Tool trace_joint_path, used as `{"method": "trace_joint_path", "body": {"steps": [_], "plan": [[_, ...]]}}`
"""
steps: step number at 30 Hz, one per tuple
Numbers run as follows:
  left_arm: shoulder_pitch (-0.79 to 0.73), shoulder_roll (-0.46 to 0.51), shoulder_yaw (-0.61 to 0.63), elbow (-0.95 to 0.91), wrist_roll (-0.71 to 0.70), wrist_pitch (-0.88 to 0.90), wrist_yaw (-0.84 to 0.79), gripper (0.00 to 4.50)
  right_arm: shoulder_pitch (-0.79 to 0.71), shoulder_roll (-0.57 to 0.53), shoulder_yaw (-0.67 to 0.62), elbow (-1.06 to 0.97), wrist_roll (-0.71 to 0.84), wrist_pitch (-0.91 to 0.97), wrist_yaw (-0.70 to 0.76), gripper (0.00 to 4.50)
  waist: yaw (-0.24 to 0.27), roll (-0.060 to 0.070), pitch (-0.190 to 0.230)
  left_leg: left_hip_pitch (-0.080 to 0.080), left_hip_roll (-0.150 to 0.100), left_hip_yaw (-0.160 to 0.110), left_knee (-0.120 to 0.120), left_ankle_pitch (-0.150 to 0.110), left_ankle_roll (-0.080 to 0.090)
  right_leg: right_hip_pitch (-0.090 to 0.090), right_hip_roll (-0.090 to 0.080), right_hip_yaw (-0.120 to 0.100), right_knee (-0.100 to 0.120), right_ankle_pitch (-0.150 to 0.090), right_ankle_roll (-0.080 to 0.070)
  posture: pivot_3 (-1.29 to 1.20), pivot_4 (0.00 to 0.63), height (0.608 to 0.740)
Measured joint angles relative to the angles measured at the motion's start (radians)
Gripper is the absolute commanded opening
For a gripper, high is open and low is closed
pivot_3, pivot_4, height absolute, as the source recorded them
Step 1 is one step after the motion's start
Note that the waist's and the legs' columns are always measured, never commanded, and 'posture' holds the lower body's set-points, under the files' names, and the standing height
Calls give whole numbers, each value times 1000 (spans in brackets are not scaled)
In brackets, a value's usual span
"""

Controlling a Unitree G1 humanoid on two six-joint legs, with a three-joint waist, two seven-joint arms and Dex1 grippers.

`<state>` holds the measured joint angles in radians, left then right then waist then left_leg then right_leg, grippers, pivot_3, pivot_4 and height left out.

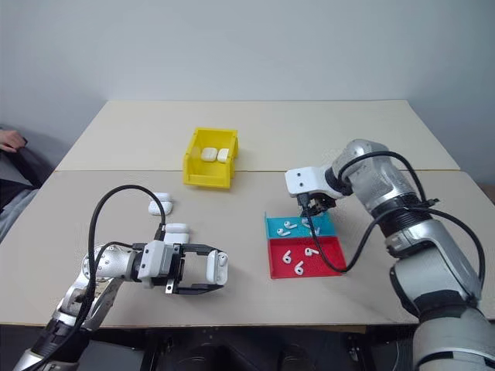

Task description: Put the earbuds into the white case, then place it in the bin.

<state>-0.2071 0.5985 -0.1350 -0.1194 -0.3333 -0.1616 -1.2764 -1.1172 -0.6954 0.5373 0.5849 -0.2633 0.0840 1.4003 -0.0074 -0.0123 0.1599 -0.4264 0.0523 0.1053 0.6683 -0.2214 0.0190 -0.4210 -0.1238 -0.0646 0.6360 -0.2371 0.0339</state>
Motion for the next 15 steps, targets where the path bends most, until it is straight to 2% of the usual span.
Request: {"method": "trace_joint_path", "body": {"steps": [15], "plan": [[10,5,-7,-9,1,1,17,2755,26,49,-1,-6,-56,258,-7,2453,-5,0,0,1,0,0,0,-1,2,-1,0,0,5,0,-1,0,150,740]]}}
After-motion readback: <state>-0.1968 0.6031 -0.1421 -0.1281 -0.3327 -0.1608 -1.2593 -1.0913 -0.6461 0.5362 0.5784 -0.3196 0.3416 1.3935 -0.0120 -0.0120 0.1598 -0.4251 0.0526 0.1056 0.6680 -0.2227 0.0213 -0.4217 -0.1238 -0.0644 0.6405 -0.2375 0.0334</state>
